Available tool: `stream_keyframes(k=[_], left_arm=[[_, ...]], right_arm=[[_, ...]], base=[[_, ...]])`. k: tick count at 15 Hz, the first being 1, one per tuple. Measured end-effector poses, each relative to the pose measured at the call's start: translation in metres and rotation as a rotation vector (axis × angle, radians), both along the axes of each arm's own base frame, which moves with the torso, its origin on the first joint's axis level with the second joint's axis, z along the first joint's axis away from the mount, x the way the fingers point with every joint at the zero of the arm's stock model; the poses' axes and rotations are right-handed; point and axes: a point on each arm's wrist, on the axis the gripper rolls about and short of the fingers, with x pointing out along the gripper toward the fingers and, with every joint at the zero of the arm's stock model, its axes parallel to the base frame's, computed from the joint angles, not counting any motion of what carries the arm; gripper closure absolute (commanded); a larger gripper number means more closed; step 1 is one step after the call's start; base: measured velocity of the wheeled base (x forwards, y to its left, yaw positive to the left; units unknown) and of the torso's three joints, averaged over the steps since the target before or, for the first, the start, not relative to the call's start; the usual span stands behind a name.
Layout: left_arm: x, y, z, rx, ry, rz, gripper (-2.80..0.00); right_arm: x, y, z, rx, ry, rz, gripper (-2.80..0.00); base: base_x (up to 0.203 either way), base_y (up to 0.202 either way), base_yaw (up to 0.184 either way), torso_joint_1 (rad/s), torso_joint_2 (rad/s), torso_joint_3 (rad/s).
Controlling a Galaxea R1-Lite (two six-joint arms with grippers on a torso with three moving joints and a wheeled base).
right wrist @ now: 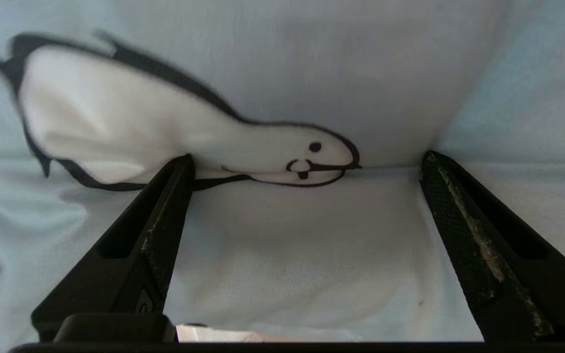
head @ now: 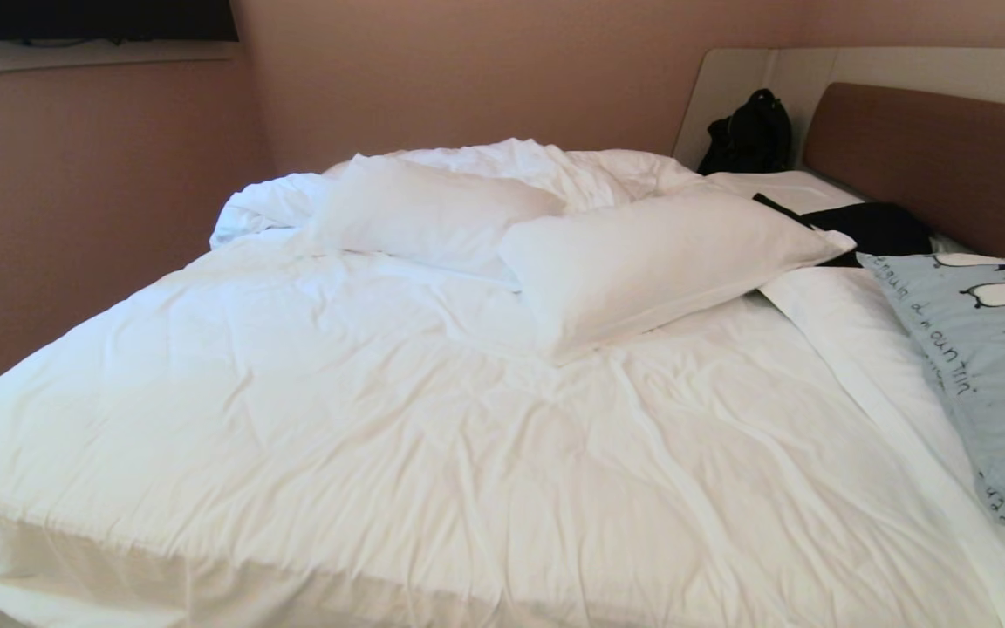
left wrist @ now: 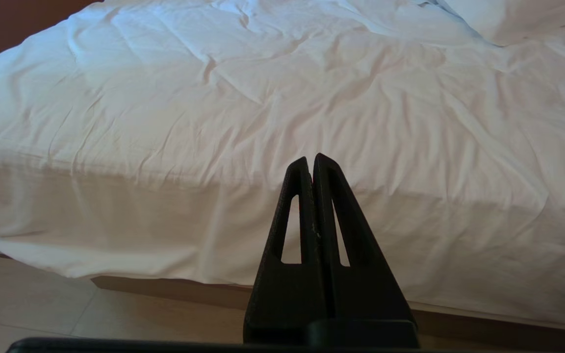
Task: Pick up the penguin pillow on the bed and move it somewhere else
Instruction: Place the pillow at the bedside
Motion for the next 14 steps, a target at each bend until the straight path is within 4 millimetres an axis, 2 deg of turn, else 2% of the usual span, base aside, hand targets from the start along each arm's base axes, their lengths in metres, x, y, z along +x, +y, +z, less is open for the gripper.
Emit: stream_keyframes(k=[5,6,10,14], left_arm=[[0.000,0.000,0.000,0.000,0.000,0.000,0.00],[0.000,0.000,0.000,0.000,0.000,0.000,0.00],[0.000,0.000,0.000,0.000,0.000,0.000,0.00],[0.000,0.000,0.000,0.000,0.000,0.000,0.00]], right_arm=[[0.009,-0.010,-0.032,0.080,0.061,0.003,-2.80],[0.009,-0.010,-0.037,0.093,0.072,0.004,0.00],[0.010,-0.011,-0.051,0.114,0.090,0.002,0.00],[0.011,-0.012,-0.047,0.077,0.057,-0.005,0.00]], base=[[0.000,0.000,0.000,0.000,0.00,0.000],[0.000,0.000,0.000,0.000,0.00,0.000],[0.000,0.000,0.000,0.000,0.00,0.000],[0.000,0.000,0.000,0.000,0.00,0.000]])
